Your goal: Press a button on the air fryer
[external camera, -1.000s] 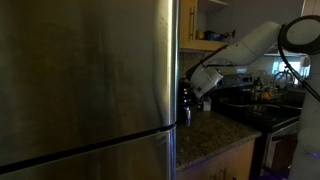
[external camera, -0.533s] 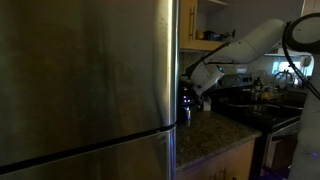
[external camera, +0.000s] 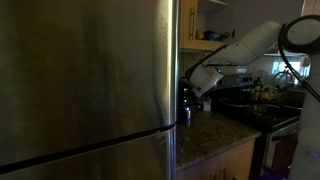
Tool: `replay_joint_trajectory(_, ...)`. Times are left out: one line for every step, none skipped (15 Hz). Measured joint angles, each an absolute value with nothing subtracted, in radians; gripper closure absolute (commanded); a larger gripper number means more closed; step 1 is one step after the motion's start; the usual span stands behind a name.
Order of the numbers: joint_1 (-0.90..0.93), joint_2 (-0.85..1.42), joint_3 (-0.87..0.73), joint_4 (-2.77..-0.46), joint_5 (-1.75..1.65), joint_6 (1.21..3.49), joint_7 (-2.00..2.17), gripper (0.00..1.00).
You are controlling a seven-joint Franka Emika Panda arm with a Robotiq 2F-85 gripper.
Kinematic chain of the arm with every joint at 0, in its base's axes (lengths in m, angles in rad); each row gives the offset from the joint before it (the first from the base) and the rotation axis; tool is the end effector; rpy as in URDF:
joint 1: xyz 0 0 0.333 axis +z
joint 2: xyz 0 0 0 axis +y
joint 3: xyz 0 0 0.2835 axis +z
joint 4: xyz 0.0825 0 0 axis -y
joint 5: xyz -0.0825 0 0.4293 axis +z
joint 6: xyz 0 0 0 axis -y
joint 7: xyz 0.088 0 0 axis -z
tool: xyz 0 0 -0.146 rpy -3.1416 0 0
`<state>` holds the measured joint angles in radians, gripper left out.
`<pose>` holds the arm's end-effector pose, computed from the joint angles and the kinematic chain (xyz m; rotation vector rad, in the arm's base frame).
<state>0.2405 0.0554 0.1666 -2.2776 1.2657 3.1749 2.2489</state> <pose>0.5751 0.1518 0.2958 -0.0191 2.3506 0.3633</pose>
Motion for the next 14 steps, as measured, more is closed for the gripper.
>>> replay_joint_trajectory(0.240, 0.058, 0.167, -2.277, 1.266, 3.175, 2.249, 0.00)
replay_joint_trajectory(0.240, 0.059, 0.167, -2.277, 1.266, 3.175, 2.249, 0.00)
replay_joint_trajectory(0.240, 0.058, 0.167, -2.276, 1.266, 3.175, 2.249, 0.00)
replay_joint_trajectory(0.240, 0.058, 0.167, -2.276, 1.266, 3.175, 2.249, 0.00)
replay_joint_trajectory(0.240, 0.059, 0.167, -2.275, 1.265, 3.176, 2.249, 0.00)
replay_joint_trajectory(0.240, 0.059, 0.168, -2.267, 1.265, 3.176, 2.249, 0.00)
replay_joint_trajectory(0.240, 0.060, 0.168, -2.255, 1.265, 3.176, 2.249, 0.00)
replay_joint_trajectory(0.240, 0.064, 0.168, -2.240, 1.264, 3.176, 2.249, 0.00)
replay_joint_trajectory(0.241, 0.071, 0.168, -2.231, 1.265, 3.176, 2.250, 0.00)
replay_joint_trajectory(0.241, 0.072, 0.168, -2.230, 1.265, 3.177, 2.252, 0.00)
replay_joint_trajectory(0.241, 0.072, 0.168, -2.230, 1.265, 3.177, 2.253, 0.00)
replay_joint_trajectory(0.241, 0.073, 0.167, -2.232, 1.258, 3.177, 2.257, 0.00)
replay_joint_trajectory(0.241, 0.074, 0.167, -2.236, 1.243, 3.175, 2.268, 0.00)
replay_joint_trajectory(0.241, 0.077, 0.166, -2.241, 1.224, 3.173, 2.283, 0.00)
